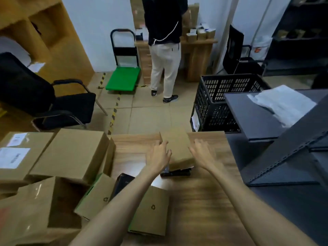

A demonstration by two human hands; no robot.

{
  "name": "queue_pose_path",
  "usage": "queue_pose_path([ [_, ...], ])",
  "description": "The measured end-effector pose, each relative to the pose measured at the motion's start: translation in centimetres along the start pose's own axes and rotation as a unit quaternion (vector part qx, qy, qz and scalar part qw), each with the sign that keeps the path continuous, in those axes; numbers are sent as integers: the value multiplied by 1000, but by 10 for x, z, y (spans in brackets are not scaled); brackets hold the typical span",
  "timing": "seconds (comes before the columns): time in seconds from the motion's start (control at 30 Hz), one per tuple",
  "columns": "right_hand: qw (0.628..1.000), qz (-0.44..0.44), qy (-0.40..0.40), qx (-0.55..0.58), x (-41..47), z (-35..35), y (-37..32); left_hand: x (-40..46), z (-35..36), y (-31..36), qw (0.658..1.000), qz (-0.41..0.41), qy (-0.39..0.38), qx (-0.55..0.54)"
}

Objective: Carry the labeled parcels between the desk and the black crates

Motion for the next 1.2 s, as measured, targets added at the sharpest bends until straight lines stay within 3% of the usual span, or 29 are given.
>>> queue_pose_path([
  [0.1,999,38,-15,35,11,35,20,8,32,-18,999,-29,-4,-15],
  [0.27,980,57,-41,184,28,91,50,27,68,-46,996,-55,32,-64],
  [0.4,956,67,-52,280,33,122,59,38,97,-60,989,-25,34,-141],
  [0.6,915,92,9,392,21,131,60,32,124,-61,958,-13,64,-280],
  [0.73,937,88,80,330,12,109,63,34,124,-50,951,-4,76,-300],
  [0.87,967,46,157,195,-3,90,50,33,104,-25,969,13,155,-190],
  [0.97,972,2,192,134,-16,86,27,34,98,-13,959,-31,122,-255],
  [1.1,967,-51,176,175,-20,85,12,35,96,-24,938,-99,101,-316],
  [1.2,956,-16,184,229,-13,82,22,35,96,-39,928,-110,125,-333],
])
Point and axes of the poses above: each hand's wrist, its own x-axis towards the middle knuckle, its own z-axis out of the palm, y = z × x, the point moved 6 cm from there along x, towards the middle knuckle, and after that the axes turned 6 degrees about z, right-handed, at the moved point
